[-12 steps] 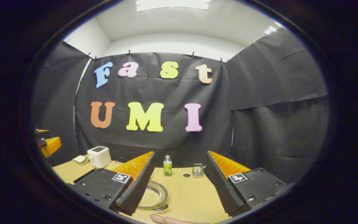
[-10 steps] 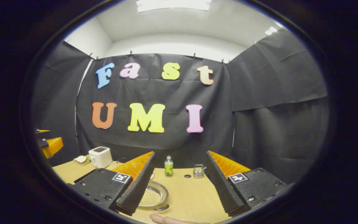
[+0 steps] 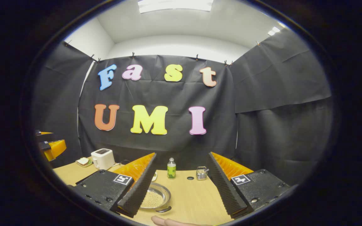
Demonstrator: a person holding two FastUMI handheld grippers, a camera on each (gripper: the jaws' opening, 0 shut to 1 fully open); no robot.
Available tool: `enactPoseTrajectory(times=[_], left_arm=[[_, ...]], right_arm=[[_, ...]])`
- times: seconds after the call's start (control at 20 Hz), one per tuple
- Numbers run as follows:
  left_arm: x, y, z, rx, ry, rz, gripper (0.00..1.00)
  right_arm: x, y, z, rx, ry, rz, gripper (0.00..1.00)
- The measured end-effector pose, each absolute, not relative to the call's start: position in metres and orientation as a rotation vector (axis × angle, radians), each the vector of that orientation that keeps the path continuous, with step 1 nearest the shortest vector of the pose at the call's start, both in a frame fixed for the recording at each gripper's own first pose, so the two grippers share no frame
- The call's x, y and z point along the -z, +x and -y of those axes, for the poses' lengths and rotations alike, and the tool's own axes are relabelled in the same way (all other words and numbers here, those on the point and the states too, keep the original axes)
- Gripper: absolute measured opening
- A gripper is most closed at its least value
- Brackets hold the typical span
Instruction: First push the handle of the pot to place it horizontally, then grasp the pot with both hands and set it on the induction cooktop.
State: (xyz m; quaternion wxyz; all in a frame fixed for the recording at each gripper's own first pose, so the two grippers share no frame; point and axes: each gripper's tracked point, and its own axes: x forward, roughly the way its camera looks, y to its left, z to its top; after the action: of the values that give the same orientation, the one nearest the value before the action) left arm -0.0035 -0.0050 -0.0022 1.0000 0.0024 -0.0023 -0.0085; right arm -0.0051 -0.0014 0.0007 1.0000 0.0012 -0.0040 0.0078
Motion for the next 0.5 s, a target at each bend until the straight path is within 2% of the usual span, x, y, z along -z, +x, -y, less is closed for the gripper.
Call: enactPoseTrajectory(times=[0.5], left_arm=[[0.003, -0.007, 0.008, 0.031, 0.002, 0.008, 0.97]], right_arm=[[0.019, 0.006, 0.002, -0.013, 0.009, -0.030, 0.99]])
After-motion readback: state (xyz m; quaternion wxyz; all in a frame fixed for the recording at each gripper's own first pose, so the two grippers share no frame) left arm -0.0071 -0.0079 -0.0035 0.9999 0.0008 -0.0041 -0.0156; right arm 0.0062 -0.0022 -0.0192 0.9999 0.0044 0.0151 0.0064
